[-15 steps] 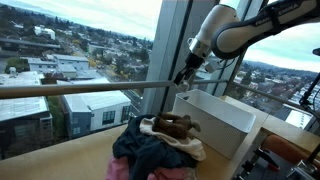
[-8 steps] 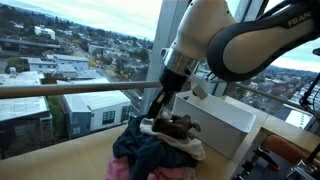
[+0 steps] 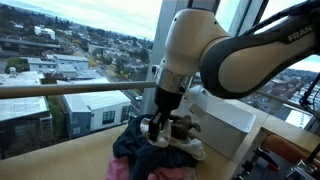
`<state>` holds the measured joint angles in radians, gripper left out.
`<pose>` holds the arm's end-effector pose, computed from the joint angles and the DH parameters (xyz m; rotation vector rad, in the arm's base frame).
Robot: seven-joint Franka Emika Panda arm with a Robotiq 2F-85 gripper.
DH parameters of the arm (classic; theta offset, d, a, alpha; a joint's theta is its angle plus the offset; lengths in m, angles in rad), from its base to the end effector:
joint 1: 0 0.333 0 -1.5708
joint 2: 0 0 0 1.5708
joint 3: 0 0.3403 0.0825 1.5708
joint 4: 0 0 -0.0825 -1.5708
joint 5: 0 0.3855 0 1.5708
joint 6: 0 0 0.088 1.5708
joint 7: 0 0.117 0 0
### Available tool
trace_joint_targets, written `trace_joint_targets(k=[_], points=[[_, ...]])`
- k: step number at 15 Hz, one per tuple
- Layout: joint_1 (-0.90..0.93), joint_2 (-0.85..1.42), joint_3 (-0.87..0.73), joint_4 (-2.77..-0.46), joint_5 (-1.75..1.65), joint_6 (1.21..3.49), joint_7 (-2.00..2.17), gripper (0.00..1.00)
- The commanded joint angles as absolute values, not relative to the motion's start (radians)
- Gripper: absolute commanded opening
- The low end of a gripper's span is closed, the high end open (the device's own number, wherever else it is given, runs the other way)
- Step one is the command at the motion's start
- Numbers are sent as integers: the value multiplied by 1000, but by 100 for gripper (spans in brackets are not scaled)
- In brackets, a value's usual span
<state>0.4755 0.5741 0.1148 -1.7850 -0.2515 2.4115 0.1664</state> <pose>0.5697 0.3693 0.2488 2.9262 0.8838 0.1477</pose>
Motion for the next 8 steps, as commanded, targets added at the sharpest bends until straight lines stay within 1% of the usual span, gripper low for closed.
trace_joint_targets(k=[1,4,5,8], points=[[468,532,117,-1774,-276,2361,167,76],[472,483,122,-1794,-288,2353,169,97],[471,470,123,-1797,-294,2352,169,100],[454,445,120,-1810,-309,2350,165,100]])
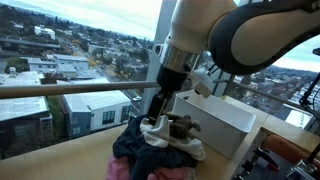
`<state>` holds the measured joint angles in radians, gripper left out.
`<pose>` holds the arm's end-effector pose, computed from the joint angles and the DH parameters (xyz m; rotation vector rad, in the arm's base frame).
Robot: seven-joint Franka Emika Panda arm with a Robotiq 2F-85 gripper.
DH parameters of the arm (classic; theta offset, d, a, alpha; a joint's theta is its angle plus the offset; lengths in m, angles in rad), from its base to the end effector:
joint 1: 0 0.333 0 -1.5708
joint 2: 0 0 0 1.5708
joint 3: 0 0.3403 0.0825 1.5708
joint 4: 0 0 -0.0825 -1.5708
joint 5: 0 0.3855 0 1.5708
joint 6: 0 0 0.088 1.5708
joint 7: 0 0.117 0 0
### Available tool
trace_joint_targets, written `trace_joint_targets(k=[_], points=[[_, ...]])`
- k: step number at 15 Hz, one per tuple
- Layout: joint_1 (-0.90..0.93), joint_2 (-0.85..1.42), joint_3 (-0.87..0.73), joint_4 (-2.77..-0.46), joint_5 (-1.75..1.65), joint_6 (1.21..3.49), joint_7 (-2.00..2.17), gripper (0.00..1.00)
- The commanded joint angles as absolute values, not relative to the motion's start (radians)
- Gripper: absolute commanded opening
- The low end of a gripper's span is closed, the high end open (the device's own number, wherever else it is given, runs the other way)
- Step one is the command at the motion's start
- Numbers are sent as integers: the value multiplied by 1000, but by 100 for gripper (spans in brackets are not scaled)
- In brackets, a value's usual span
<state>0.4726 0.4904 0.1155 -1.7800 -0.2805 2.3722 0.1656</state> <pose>0.5736 0.3673 0.3040 2.8965 0.8922 0.2372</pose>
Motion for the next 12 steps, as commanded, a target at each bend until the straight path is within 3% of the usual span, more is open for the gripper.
trace_joint_targets(k=[1,12], points=[[448,442,118,-1815,-314,2352,166,100],[394,539,122,-1864,-294,2369,167,100]])
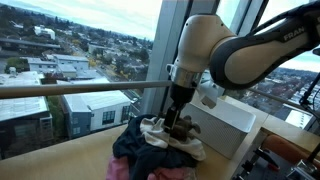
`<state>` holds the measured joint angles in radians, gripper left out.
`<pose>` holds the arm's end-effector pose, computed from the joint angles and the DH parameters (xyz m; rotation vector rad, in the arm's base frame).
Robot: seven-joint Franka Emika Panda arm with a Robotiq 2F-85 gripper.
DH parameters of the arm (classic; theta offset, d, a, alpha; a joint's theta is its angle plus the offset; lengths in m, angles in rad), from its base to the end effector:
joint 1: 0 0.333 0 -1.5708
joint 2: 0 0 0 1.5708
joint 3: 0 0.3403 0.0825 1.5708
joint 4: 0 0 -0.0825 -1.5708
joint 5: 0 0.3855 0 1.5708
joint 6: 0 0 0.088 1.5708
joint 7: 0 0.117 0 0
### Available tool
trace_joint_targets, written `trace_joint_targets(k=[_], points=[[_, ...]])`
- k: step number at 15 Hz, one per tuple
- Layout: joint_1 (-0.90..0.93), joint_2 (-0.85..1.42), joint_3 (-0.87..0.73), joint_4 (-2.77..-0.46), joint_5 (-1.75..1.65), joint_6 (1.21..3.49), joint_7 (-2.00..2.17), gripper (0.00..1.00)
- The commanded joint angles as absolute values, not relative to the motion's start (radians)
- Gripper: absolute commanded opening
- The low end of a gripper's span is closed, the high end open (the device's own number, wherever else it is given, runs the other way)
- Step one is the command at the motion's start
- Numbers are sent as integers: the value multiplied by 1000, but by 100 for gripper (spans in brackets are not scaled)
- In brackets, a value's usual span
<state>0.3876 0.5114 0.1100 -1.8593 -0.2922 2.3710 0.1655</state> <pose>0.5805 0.3036 0.2554 2.8972 0.7824 0.0840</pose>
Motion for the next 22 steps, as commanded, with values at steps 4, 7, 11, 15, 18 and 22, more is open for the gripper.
trace_joint_targets(k=[4,7,11,15,18,22], points=[[404,586,125,-1851,-290,2358,158,100],[407,599,126,-1845,-288,2355,155,100],[403,599,127,-1844,-284,2357,150,100],[417,575,130,-1844,-293,2357,159,100],[436,557,132,-1836,-304,2356,168,100],[455,569,131,-1826,-306,2362,173,100]])
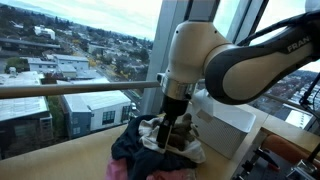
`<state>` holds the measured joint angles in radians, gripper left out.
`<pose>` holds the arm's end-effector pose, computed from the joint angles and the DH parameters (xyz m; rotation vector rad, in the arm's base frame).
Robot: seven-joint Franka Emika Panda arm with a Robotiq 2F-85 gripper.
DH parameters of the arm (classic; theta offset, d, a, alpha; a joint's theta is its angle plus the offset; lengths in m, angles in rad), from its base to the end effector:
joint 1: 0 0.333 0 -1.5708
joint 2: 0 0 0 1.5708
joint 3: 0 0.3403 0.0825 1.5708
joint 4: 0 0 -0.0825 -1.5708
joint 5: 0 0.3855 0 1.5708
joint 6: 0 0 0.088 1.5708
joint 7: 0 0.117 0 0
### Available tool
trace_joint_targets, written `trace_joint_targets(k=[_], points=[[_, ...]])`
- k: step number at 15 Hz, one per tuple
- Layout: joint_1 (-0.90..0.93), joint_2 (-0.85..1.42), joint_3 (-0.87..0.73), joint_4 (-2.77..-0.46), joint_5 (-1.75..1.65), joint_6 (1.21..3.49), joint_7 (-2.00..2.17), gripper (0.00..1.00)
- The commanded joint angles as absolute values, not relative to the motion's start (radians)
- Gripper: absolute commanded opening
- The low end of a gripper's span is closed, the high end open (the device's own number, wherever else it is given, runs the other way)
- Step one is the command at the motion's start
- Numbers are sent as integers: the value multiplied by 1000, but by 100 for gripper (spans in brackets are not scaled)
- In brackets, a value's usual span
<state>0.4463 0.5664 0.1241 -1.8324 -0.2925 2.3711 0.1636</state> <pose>0.5610 0.3466 0.2310 2.8744 0.8903 0.0471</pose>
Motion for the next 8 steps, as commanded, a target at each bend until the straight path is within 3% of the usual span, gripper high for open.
trace_joint_targets(k=[1,8], points=[[459,572,131,-1827,-307,2364,173,100],[451,615,116,-1811,-306,2362,165,100]])
